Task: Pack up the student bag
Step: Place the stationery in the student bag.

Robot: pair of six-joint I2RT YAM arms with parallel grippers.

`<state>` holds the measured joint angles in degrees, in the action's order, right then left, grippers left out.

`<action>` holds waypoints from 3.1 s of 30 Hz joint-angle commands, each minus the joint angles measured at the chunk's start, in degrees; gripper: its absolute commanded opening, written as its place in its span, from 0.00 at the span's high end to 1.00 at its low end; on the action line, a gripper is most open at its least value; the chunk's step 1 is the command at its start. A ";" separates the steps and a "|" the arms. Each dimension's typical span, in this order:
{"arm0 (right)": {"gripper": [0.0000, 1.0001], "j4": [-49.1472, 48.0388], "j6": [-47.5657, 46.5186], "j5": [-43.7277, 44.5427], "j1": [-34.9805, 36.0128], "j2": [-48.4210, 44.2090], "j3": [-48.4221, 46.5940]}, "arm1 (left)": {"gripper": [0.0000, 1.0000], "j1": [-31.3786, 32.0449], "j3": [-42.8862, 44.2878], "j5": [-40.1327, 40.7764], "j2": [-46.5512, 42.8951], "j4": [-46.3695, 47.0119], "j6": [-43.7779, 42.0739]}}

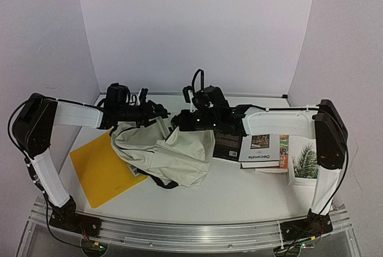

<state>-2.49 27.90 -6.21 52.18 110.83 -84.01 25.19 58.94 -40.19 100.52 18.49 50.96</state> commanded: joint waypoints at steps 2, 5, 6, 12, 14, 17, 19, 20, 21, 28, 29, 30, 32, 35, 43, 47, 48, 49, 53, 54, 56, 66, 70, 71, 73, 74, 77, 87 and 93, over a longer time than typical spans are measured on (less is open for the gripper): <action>1.00 -4.84 0.65 5.30 0.36 -5.18 -0.67 | 0.88 1.12 0.21 0.19 -0.62 4.97 4.05; 1.00 -4.93 0.87 5.67 0.35 -4.82 -1.15 | 0.85 1.76 -1.04 0.76 -0.65 5.22 5.59; 1.00 -4.97 0.92 5.67 0.36 -4.64 -1.31 | 0.84 2.01 -1.13 0.74 -0.46 5.31 5.81; 1.00 -5.07 0.90 5.69 0.34 -3.69 -2.16 | 0.81 3.20 1.28 -1.97 3.19 4.39 6.64; 1.00 -4.99 1.40 7.54 0.37 -3.76 -2.19 | 0.79 3.77 1.59 -2.85 4.12 4.44 7.36; 1.00 -4.98 2.61 11.88 0.33 -3.69 -2.13 | 0.76 4.62 1.80 -3.43 5.06 3.49 8.07; 1.00 -4.98 2.79 13.52 0.37 -3.31 -2.32 | 0.74 5.09 1.54 -3.73 5.67 3.24 8.61; 1.00 -4.98 2.83 13.66 0.37 -3.01 -2.57 | 0.72 5.41 1.49 -4.26 6.03 3.38 8.71; 1.00 -4.98 2.86 13.75 0.38 -2.70 -2.83 | 0.71 5.72 1.46 -4.82 6.40 3.53 8.79; 1.00 -4.98 2.95 13.16 0.37 -1.91 -3.42 | 0.48 6.01 3.43 -3.35 5.24 -4.04 2.76; 1.00 -4.98 2.91 13.15 0.37 -1.99 -3.30 | 0.44 6.01 4.34 -1.70 4.74 -7.09 0.77; 1.00 -4.98 2.92 13.15 0.37 -2.12 -3.18 | 0.40 6.01 5.13 -0.16 4.30 -9.20 -0.95; 1.00 -4.98 2.88 13.27 0.38 -2.31 -2.91 | 0.35 6.00 6.04 1.47 3.67 -12.41 -2.92; 1.00 -5.03 2.69 13.42 0.34 -2.52 -2.62 | 0.28 6.00 6.45 2.33 3.36 -13.88 -4.00; 1.00 -4.96 2.59 12.68 0.37 -2.30 -2.61 | 0.23 6.01 5.52 4.76 1.26 -15.68 -4.94; 1.00 -4.94 2.51 12.19 0.38 -2.05 -2.72 | 0.18 6.02 5.22 4.77 0.78 -14.79 -4.91; 1.00 -4.94 2.51 12.11 0.37 -2.09 -2.74 | 0.18 6.01 5.08 4.77 0.66 -14.45 -4.91; 1.00 -4.90 2.51 12.09 0.35 -2.03 -2.72 | 0.18 6.01 5.16 4.68 0.81 -14.24 -5.05; 1.00 -4.94 2.58 11.77 0.32 -1.84 -2.71 | 0.26 6.11 6.38 2.96 2.35 -13.38 -5.14; 1.00 -4.96 2.59 11.67 0.36 -1.83 -2.72 | 0.29 6.23 6.58 2.33 2.82 -12.69 -4.96; 1.00 -4.96 2.60 11.63 0.38 -1.76 -2.81 | 0.32 6.71 7.06 0.94 3.68 -11.17 -4.50; 1.00 -4.98 3.37 14.73 0.37 -0.16 -4.55 | 0.34 11.24 10.68 -5.72 8.01 -4.93 -3.73; 1.00 -4.98 3.57 14.97 0.31 1.45 -5.90 | 0.34 12.42 11.07 -7.84 9.68 -1.33 -2.65; 1.00 -4.98 3.62 15.06 0.34 1.70 -6.23 | 0.34 12.64 11.32 -8.67 10.14 -0.60 -2.49; 1.00 -4.98 3.79 15.35 0.36 2.15 -6.59 | 0.33 13.08 11.83 -9.91 10.95 0.84 -2.36; 1.00 -5.02 3.93 15.50 0.33 2.35 -6.75 | 0.32 13.25 12.04 -10.34 11.25 2.05 -2.40; 1.00 -5.04 4.41 16.30 0.38 2.02 -6.35 | 0.31 13.49 11.86 -11.02 11.88 5.56 -2.76; 1.00 -5.07 4.95 19.77 0.37 -1.70 -0.39 | 0.23 13.46 9.46 0.85 7.13 -3.29 -8.92; 1.00 -5.15 5.55 19.97 0.38 -2.77 2.35 | 0.18 13.29 6.58 5.12 3.27 -6.15 -10.04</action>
<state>-3.51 32.76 11.75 52.69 112.04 -82.77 37.11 66.32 -36.23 110.56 11.55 43.72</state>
